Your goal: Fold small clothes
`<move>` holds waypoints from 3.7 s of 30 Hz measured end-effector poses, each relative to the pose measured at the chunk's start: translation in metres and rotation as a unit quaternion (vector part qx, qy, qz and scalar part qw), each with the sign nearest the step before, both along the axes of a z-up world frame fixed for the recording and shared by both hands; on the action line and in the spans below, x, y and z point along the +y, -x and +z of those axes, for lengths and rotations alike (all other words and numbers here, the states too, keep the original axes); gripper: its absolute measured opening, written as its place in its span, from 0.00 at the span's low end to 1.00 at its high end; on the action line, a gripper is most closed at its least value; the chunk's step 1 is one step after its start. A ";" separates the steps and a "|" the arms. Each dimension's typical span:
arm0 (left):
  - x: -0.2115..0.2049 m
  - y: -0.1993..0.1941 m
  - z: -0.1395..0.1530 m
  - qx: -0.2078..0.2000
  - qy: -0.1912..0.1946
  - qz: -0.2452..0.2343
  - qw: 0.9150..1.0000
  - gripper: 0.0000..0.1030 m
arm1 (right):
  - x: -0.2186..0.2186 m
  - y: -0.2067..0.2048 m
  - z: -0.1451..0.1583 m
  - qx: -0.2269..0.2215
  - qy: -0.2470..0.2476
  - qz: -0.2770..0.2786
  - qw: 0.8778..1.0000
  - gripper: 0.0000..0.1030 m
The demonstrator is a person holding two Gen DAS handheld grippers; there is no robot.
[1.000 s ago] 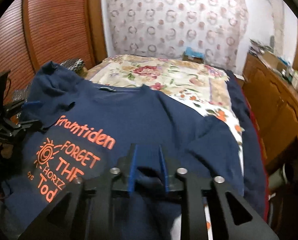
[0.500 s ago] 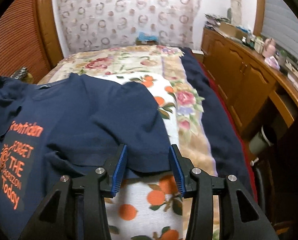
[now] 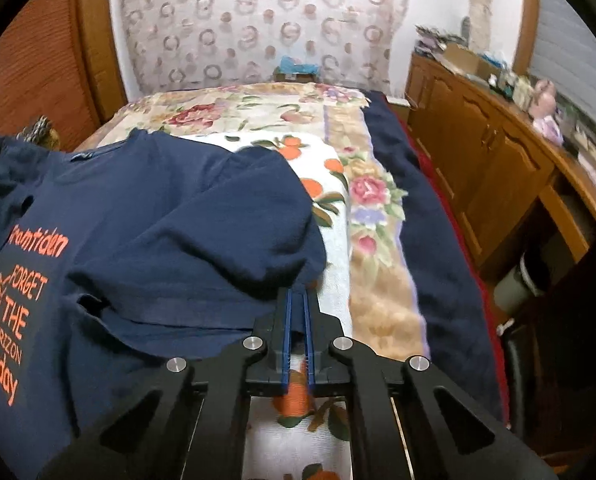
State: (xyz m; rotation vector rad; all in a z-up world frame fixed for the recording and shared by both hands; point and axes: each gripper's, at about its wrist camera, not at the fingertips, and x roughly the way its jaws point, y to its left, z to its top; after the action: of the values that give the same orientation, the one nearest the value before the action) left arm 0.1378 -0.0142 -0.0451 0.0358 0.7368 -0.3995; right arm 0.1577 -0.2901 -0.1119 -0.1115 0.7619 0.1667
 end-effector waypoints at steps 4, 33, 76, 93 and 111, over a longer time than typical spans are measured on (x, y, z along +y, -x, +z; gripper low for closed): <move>0.005 0.004 0.004 -0.003 0.001 0.010 1.000 0.88 | 0.021 0.003 0.029 -0.033 -0.005 0.040 0.999 0.05; 0.072 -0.031 0.035 -0.028 -0.047 0.092 0.994 0.80 | 0.131 -0.064 0.034 -0.011 0.030 0.111 0.993 0.52; 0.114 -0.107 0.031 0.017 -0.075 0.123 0.989 0.45 | 0.132 -0.120 0.009 0.014 -0.002 0.104 0.994 0.58; 0.089 -0.010 0.075 -0.054 -0.004 0.064 0.996 0.05 | 0.122 -0.037 0.061 -0.078 -0.039 0.158 0.984 0.07; 0.107 0.170 0.051 -0.050 0.044 0.072 0.995 0.05 | 0.052 0.195 0.041 -0.091 -0.068 0.149 0.982 0.07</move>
State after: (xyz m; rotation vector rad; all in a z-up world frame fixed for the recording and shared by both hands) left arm -0.0322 0.0930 0.0058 -0.0792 0.6175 -0.2908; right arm -0.0377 -0.2378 -0.0707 -0.1089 0.5470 0.4860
